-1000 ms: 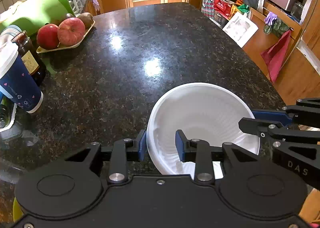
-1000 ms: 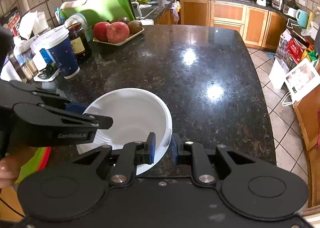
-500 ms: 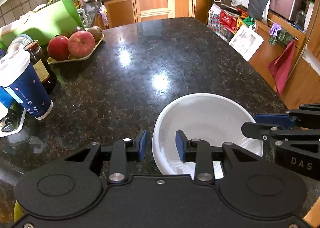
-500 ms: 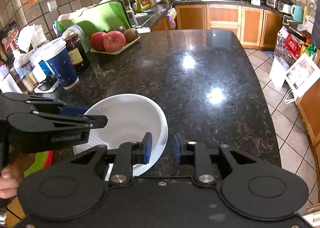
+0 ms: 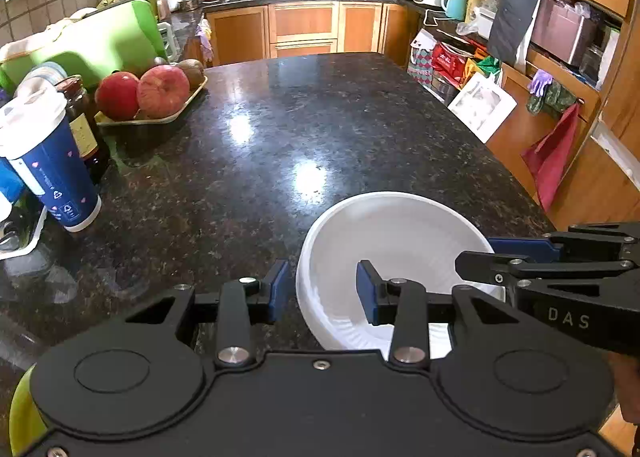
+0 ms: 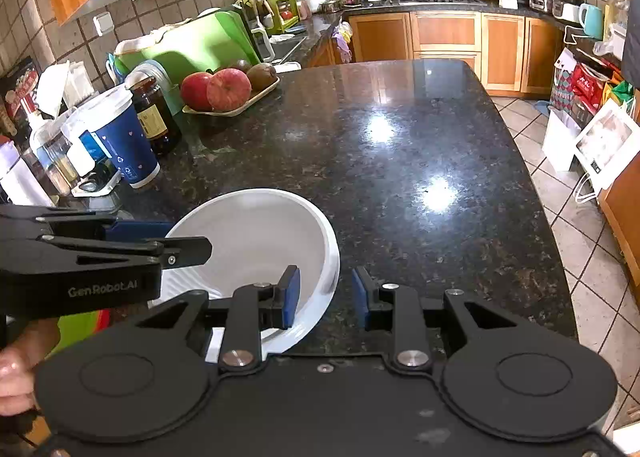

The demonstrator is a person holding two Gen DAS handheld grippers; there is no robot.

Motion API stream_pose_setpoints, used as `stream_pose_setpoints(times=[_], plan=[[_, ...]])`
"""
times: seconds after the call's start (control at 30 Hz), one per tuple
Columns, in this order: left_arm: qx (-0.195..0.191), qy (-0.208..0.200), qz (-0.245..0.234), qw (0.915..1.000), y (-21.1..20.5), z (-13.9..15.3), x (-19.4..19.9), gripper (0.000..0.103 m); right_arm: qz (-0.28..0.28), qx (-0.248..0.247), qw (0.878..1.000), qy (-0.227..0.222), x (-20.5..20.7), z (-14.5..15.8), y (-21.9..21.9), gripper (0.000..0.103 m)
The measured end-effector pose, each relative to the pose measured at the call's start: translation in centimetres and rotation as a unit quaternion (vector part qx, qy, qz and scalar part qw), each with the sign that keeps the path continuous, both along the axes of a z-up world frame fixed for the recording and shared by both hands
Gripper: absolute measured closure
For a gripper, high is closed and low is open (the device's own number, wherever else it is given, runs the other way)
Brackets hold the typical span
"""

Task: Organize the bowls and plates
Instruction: 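Bring the held white bowl over the green plate stack with the left gripper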

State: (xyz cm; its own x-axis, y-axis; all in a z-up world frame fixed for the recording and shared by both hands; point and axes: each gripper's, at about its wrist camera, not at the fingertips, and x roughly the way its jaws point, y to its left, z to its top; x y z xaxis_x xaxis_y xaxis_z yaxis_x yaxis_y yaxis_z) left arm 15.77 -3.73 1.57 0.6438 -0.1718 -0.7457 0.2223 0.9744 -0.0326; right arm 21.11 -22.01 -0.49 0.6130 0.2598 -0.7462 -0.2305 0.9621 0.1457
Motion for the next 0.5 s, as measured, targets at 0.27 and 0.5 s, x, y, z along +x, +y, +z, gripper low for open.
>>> stream_pose_setpoints(times=[0.27, 0.5], plan=[[-0.006, 0.01, 0.006, 0.9999, -0.1, -0.5, -0.1, 0.054, -0.009, 0.011, 1.0, 0.003, 0.0, -0.5, -0.1, 0.072], [-0.004, 0.026, 0.014, 0.9995, -0.6, -1.4, 0.2, 0.054, -0.019, 0.007, 1.0, -0.003, 0.2, -0.8, 0.3, 0.072]])
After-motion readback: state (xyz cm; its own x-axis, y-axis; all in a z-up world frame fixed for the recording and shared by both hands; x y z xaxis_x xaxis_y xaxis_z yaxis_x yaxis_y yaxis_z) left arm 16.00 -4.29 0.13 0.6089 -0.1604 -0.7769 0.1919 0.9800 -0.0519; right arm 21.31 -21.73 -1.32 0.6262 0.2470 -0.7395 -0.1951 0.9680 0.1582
